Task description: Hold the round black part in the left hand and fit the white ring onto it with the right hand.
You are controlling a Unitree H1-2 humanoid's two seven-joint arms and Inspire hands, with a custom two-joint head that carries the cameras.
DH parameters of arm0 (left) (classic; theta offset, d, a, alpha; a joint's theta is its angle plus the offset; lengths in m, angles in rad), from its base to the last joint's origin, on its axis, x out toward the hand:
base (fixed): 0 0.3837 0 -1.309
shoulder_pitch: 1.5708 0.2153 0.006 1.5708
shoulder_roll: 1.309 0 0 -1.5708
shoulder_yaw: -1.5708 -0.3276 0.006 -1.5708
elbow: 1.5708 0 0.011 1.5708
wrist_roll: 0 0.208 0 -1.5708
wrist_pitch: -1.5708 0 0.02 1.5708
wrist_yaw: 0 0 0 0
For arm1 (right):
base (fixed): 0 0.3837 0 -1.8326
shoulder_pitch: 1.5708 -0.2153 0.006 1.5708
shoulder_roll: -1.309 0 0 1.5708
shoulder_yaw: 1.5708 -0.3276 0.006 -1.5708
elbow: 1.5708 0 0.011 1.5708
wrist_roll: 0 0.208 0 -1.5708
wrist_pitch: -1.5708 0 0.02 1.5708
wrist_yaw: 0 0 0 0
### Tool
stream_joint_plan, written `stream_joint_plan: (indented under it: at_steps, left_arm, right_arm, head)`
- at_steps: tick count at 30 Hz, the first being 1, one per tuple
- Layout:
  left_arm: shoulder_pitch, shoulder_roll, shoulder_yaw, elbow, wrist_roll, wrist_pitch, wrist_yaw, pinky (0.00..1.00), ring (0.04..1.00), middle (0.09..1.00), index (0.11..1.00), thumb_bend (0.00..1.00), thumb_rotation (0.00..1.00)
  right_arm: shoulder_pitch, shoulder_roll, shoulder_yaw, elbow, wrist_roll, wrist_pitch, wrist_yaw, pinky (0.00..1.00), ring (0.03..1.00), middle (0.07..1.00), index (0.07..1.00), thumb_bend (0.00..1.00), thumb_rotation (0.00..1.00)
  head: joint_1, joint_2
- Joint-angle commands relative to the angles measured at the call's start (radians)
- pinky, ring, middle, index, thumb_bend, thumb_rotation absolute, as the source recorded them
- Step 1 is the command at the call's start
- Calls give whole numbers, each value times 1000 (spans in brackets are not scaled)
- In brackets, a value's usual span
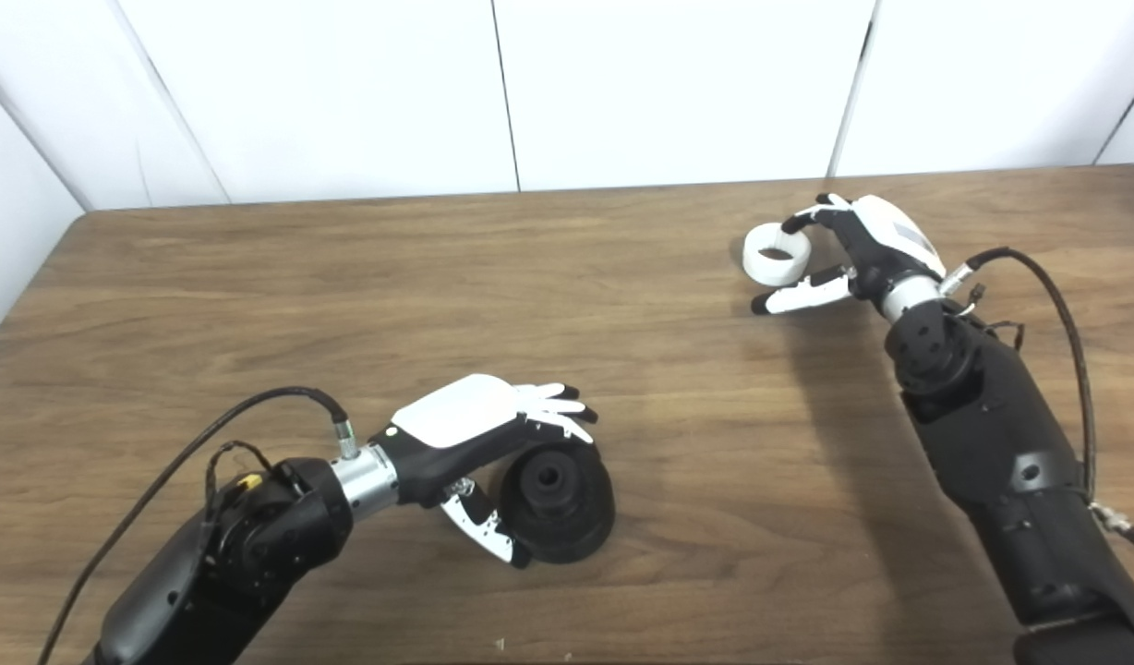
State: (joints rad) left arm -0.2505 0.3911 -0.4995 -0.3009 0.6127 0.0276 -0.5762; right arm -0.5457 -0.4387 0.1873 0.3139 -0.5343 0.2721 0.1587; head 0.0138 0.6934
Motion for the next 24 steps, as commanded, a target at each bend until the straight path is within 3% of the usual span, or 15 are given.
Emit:
stream_joint_plan:
  at_steps: [1,9,24]
  left_arm:
    - [15,14,-20,39,28,-20,-11,919,977,918,496,523,73]
    - [10,14,-27,57,46,-27,-5,897,976,917,497,522,75]
    - [21,11,-24,50,45,-14,-10,904,978,924,497,522,76]
  right_arm:
    - [-51,-8,-25,-51,15,-17,-20,1000,1000,969,765,942,334]
    - [-56,-11,-39,-78,38,-21,-20,933,1000,955,752,947,377]
    - [-82,-9,-44,-26,50,-6,-24,928,1000,948,758,940,382]
  head:
    - [1,1]
    - [2,-5]
    - [7,-10]
